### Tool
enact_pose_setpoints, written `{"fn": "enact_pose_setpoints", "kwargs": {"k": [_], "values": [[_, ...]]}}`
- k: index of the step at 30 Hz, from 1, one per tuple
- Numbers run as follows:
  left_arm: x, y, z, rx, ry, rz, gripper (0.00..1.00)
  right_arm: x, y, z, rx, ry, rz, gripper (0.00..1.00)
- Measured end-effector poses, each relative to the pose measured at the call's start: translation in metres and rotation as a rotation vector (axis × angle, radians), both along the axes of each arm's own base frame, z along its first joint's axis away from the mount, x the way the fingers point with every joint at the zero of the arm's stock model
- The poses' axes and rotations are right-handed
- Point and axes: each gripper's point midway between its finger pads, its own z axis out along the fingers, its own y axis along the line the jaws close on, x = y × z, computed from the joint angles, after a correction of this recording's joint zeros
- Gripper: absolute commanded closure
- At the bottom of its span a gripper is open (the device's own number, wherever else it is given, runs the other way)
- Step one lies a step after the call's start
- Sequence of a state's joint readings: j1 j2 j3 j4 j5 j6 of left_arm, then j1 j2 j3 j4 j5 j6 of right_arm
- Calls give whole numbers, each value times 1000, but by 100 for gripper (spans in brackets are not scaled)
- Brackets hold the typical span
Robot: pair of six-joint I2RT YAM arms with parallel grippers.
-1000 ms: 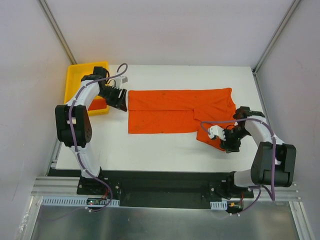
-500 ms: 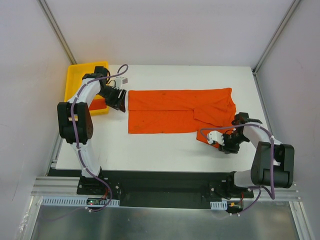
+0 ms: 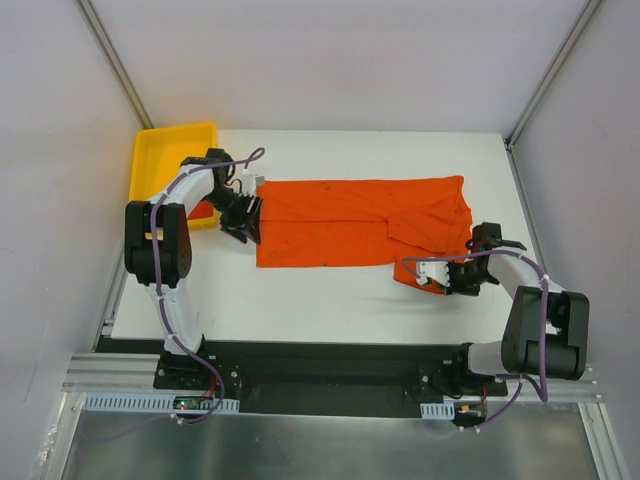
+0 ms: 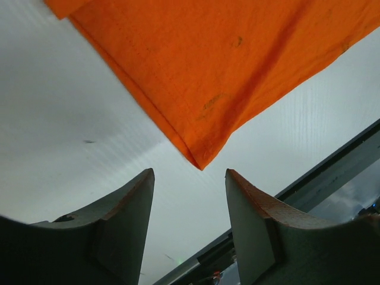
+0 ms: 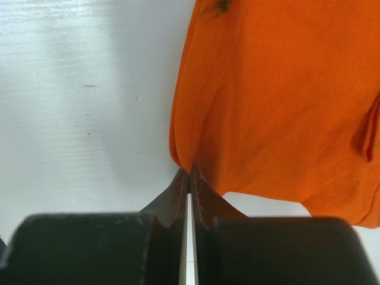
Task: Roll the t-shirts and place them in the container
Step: Move the T-shirt to the center of the board.
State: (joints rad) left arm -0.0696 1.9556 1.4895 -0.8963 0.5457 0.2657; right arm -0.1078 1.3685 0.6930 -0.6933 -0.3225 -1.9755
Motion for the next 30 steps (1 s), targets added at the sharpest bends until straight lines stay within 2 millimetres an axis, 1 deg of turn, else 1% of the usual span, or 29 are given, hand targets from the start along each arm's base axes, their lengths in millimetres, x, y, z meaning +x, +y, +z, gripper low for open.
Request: {"fn": "enact_pose_setpoints", "kwargs": {"k": [1,5,8,12,16,20,23,24,25,27,28,29,30], "values": [[-2,-5,-2,4,9,-13,53,0,0,0,-2,1,0,99],[-12,-22,-14,28,49,-63,53,5,-3,0,-23,21,-40,99],[-24,-28,-24,67,80,-96,55,11,-5,0,-39,39,-85,99],[-36,-24,-33,126,108,-116,56,12,-6,0,-41,42,-117,99],[-38,-17,-38,170,114,-118,54,12,-6,0,-39,44,-134,99],[-42,-16,-40,181,122,-123,57,13,-6,0,-37,49,-149,99],[-47,-21,-42,183,141,-146,61,14,-7,0,-36,57,-164,99],[-50,-23,-42,183,152,-154,64,15,-7,0,-36,58,-168,99],[-54,-25,-45,184,170,-165,70,15,-7,0,-35,59,-172,99],[-62,-27,-48,183,213,-175,77,15,-7,0,-35,59,-179,99],[-65,-28,-48,184,226,-180,90,15,-7,0,-34,59,-181,99],[-67,-28,-49,185,234,-184,97,15,-7,0,-35,60,-186,99],[-67,-28,-49,185,238,-184,100,15,-7,0,-34,60,-192,99]]}}
